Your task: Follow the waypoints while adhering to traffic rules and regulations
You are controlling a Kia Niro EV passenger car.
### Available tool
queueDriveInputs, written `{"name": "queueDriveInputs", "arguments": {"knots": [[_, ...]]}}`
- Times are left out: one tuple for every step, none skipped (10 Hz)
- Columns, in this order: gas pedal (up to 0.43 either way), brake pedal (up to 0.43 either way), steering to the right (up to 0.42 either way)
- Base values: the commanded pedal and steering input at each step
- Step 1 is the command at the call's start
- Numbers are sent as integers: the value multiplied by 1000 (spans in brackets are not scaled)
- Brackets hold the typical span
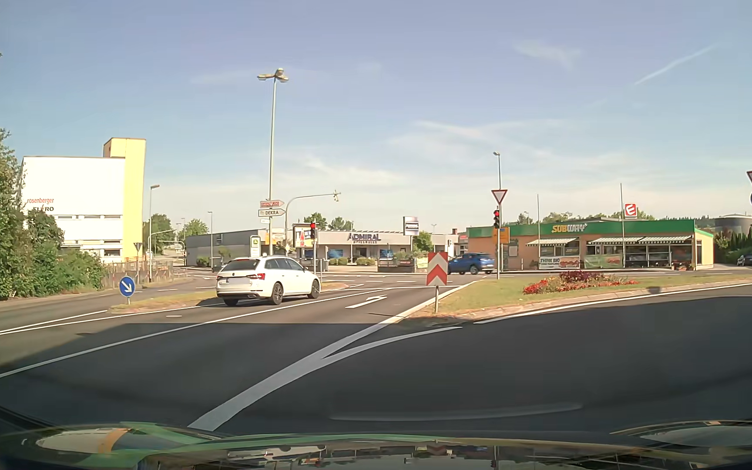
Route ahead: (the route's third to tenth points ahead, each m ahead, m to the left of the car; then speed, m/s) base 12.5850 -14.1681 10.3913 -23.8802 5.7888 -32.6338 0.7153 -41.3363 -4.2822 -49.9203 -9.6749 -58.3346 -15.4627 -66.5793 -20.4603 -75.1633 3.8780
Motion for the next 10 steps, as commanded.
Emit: {"name": "queueDriveInputs", "arguments": {"knots": [[0, 146, 196], [0, 134, 220], [0, 128, 239], [0, 98, 261], [0, 49, 270], [0, 0, 271], [0, 0, 273], [0, 0, 277], [0, 0, 283], [0, 0, 286]]}}
